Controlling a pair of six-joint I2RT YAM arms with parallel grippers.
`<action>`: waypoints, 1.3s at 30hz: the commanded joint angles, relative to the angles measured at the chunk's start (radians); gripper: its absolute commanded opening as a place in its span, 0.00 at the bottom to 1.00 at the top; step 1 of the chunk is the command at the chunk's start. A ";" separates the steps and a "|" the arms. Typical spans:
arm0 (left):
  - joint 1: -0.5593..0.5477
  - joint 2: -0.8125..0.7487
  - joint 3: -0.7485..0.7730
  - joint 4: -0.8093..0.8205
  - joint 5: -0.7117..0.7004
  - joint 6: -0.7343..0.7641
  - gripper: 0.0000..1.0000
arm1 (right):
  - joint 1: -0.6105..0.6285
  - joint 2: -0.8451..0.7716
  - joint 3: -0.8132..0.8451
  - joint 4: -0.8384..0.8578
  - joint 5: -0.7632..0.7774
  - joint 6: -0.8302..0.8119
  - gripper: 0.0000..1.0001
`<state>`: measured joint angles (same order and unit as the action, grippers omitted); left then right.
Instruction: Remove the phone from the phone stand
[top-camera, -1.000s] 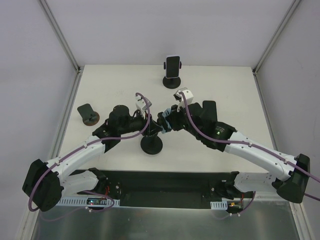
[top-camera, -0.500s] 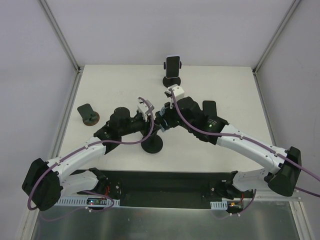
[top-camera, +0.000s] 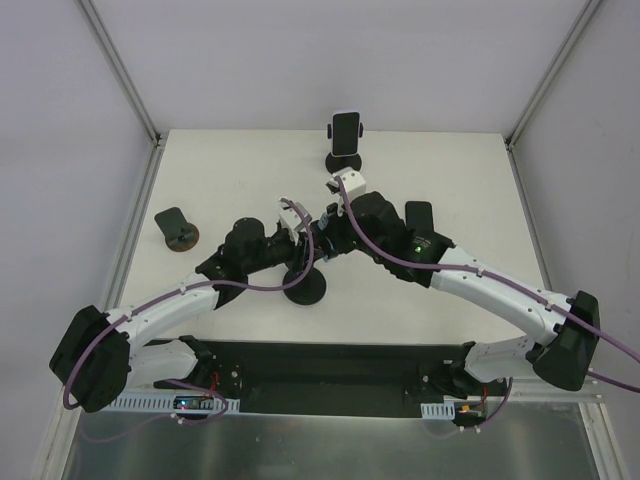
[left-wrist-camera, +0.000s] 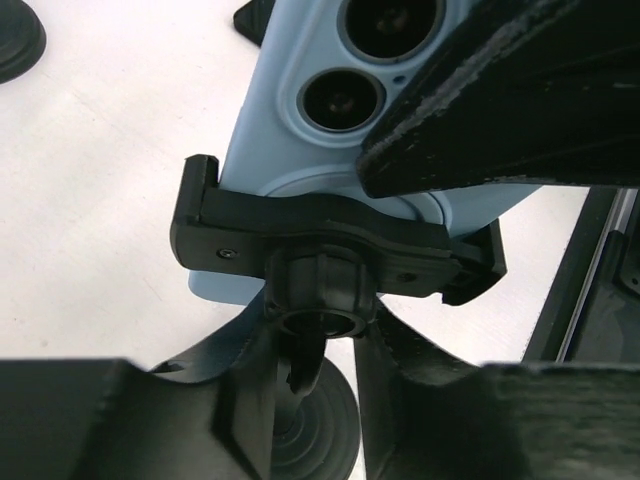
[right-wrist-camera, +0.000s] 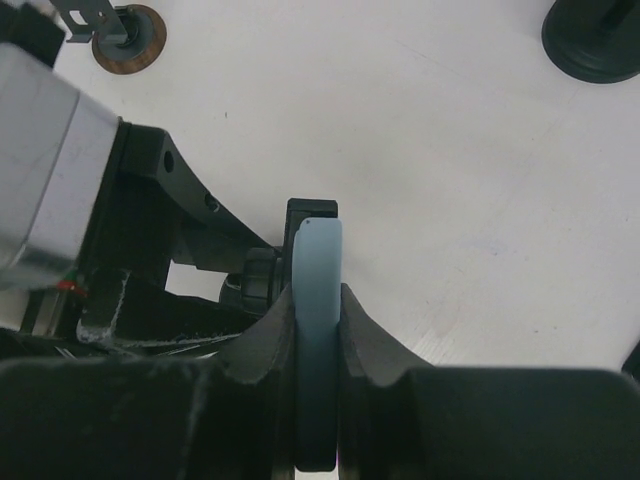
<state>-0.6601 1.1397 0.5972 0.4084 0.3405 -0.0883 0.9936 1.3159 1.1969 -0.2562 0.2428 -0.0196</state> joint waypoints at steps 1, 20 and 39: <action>0.004 0.018 -0.022 0.038 -0.070 0.027 0.18 | 0.031 -0.007 0.036 -0.026 -0.089 0.014 0.01; 0.005 0.089 0.027 -0.026 0.089 0.140 0.37 | 0.039 -0.003 0.067 -0.074 -0.125 -0.051 0.01; 0.014 0.058 -0.004 0.041 0.014 0.021 0.00 | 0.069 -0.003 0.063 -0.147 -0.143 -0.060 0.01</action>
<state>-0.6689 1.2304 0.6060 0.3725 0.4427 0.0330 1.0107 1.3235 1.2278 -0.3302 0.2188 -0.1001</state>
